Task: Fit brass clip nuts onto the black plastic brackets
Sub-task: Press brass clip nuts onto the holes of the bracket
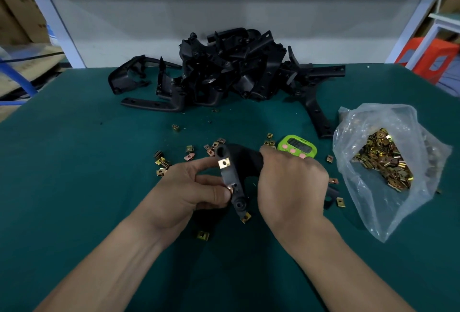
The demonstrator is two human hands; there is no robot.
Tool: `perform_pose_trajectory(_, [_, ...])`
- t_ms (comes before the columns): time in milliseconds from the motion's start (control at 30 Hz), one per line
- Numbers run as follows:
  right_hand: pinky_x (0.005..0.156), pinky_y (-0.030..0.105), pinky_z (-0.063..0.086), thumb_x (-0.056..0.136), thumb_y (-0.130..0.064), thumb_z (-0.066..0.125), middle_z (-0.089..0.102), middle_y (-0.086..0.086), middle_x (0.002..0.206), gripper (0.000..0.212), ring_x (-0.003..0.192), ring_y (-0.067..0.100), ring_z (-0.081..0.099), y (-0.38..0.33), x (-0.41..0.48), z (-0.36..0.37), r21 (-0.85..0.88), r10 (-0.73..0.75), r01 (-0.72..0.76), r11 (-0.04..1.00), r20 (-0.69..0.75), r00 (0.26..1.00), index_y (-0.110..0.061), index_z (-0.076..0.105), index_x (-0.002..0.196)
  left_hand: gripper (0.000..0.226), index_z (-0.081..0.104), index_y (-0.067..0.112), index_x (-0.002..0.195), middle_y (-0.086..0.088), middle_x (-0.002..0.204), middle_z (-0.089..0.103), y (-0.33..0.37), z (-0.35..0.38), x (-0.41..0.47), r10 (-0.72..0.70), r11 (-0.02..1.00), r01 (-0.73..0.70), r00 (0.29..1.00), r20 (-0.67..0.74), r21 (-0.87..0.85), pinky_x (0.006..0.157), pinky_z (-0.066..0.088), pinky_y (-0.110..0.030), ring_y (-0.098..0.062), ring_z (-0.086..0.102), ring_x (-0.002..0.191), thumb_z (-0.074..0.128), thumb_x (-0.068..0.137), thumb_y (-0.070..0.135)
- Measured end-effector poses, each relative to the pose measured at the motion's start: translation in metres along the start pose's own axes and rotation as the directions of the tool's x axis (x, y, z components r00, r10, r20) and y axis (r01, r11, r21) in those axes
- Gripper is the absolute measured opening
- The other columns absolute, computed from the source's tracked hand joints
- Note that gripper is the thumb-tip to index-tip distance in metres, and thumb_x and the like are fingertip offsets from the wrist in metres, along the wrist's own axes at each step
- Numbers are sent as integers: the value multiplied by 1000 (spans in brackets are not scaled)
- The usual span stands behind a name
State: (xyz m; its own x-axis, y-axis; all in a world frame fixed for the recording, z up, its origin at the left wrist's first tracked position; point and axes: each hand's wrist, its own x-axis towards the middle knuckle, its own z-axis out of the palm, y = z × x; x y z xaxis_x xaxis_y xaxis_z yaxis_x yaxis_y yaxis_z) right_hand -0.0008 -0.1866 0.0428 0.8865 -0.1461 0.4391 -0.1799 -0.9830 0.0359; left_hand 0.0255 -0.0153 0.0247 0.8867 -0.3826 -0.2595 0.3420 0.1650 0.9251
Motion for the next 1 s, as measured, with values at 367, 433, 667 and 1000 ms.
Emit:
perform_pose_trajectory(367, [63,33,46,88,-31,65,64,-8,91,64,72,19,60,-1,-3,8,332,-70,22,943,131,989,-31,34,144,45,71,12,107,-8,91,79,4,1,2,65,998,-61,978,-197,23,62,58,-19,-14,75,75,70,75,-19])
perform_pose_trajectory(433, [64,39,52,96,-37,57,63,-7,95,72,74,20,62,-3,-6,5,461,-75,23,887,94,993,-39,14,153,44,72,14,108,-10,93,79,6,-1,2,101,995,-96,961,-257,32,63,57,-18,-13,75,76,67,80,-18])
perform_pose_trajectory(667, [69,36,33,102,-38,48,66,-10,110,52,86,22,63,-3,-7,8,504,99,-173,847,170,981,-44,24,148,36,74,37,102,23,88,77,-5,34,-6,405,874,-252,851,-335,416,71,48,-3,7,71,84,85,78,12])
perform_pose_trajectory(1000, [68,35,32,102,-32,51,68,-8,104,50,83,26,64,-13,-13,9,494,146,-183,850,113,983,-43,31,146,53,60,44,123,31,67,69,-9,46,-8,616,624,-192,718,-325,758,72,33,6,18,60,74,80,82,17])
